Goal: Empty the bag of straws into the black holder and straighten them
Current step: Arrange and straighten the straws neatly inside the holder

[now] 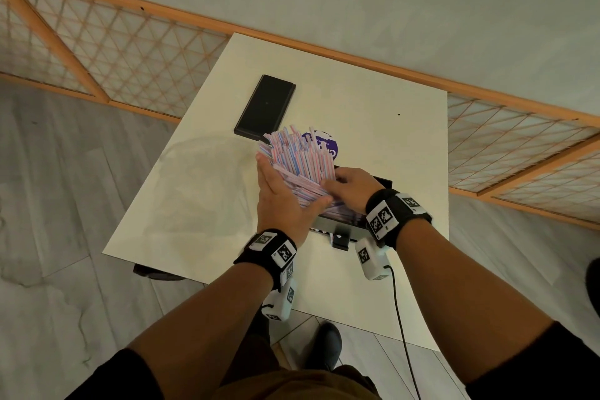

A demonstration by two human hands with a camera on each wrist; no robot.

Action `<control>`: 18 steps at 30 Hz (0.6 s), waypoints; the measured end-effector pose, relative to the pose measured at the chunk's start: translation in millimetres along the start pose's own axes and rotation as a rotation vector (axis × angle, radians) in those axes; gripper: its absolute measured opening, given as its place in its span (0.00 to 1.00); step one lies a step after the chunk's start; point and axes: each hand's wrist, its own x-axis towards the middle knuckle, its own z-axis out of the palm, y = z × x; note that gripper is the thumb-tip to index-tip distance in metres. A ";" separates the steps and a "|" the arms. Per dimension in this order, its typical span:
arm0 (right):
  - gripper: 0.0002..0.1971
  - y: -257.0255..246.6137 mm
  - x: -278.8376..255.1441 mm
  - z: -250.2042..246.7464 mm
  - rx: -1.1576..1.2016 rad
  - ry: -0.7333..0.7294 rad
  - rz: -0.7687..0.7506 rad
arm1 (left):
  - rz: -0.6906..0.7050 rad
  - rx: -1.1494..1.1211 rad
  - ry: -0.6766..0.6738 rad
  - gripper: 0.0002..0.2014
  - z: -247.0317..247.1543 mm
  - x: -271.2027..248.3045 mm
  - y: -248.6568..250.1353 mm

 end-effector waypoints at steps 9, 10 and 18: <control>0.13 -1.4 3.3 -0.4 -0.299 0.057 -0.021 | 0.038 0.015 0.068 0.73 -35.2 -18.8 16.4; 0.13 -1.7 3.4 -0.7 -0.314 0.064 -0.014 | 0.157 0.070 0.073 0.71 -41.1 -24.5 20.0; 0.12 -0.4 8.7 -2.2 -0.325 0.085 -0.017 | 0.885 0.692 -0.187 0.29 -9.9 -45.1 6.8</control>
